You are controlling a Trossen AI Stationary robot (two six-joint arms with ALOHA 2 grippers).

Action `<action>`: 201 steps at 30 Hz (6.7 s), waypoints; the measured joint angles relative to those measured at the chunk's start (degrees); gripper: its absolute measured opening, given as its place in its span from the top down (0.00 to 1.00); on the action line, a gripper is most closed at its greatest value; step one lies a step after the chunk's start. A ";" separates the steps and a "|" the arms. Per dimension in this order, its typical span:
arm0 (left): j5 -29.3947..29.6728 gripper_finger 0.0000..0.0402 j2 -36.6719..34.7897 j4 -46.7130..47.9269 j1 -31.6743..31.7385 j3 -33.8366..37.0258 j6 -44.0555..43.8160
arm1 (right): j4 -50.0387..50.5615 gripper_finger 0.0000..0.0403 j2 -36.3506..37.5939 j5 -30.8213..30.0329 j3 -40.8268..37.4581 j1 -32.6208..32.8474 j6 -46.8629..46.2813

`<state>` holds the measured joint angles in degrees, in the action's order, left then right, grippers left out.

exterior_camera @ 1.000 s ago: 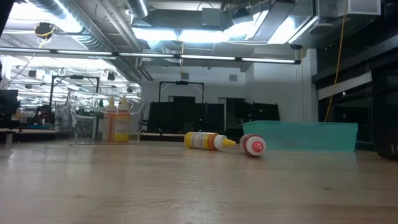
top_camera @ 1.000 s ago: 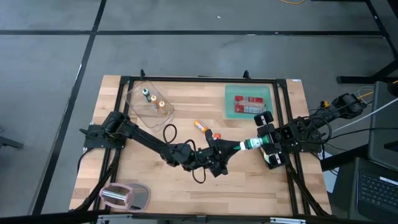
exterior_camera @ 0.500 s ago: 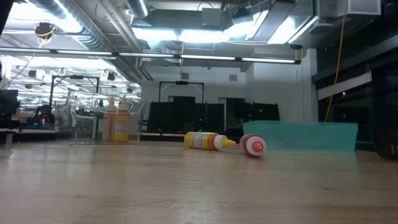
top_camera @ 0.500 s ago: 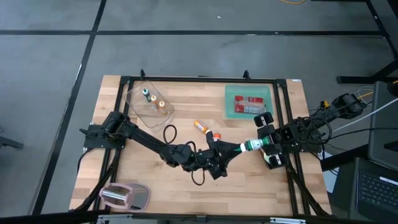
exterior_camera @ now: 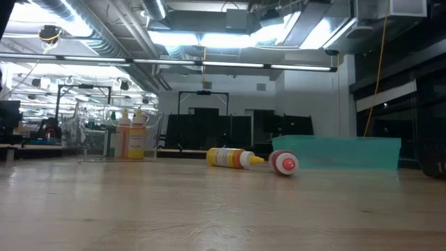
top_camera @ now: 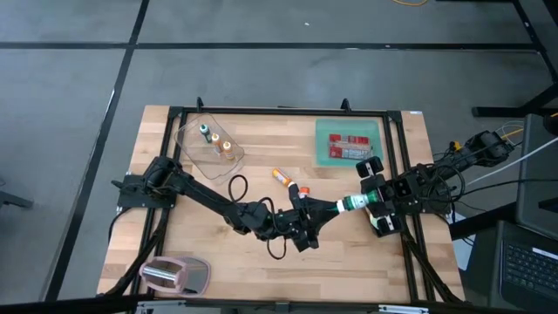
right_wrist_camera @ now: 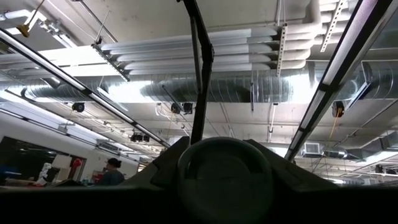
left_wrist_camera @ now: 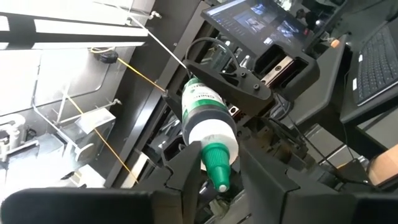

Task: Pick & Place Food Item
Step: Put the green food coloring bottle into the transparent bin

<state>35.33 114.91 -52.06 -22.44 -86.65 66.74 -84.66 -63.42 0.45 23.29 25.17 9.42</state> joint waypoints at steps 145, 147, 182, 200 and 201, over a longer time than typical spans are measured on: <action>-21.28 0.92 -36.68 142.05 45.37 14.29 -91.83 | 46.95 0.40 31.52 -11.37 0.02 8.70 13.83; -20.95 0.92 -36.68 142.05 48.00 14.29 -90.47 | 46.95 0.40 31.52 -11.37 0.02 8.70 13.83; -26.56 0.92 -32.20 137.24 75.10 14.29 -72.96 | 47.82 0.40 31.50 -11.59 0.02 8.70 13.76; -26.89 0.92 -27.21 133.29 77.77 14.32 -70.22 | 48.70 0.40 31.52 -11.59 0.02 8.69 13.59; -27.13 0.92 -27.21 133.15 78.00 14.32 -69.97 | 48.70 0.40 31.52 -11.60 0.02 8.69 13.60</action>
<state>8.20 87.70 81.09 55.56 -72.34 -3.23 -35.97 -31.90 -11.15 23.31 33.86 23.02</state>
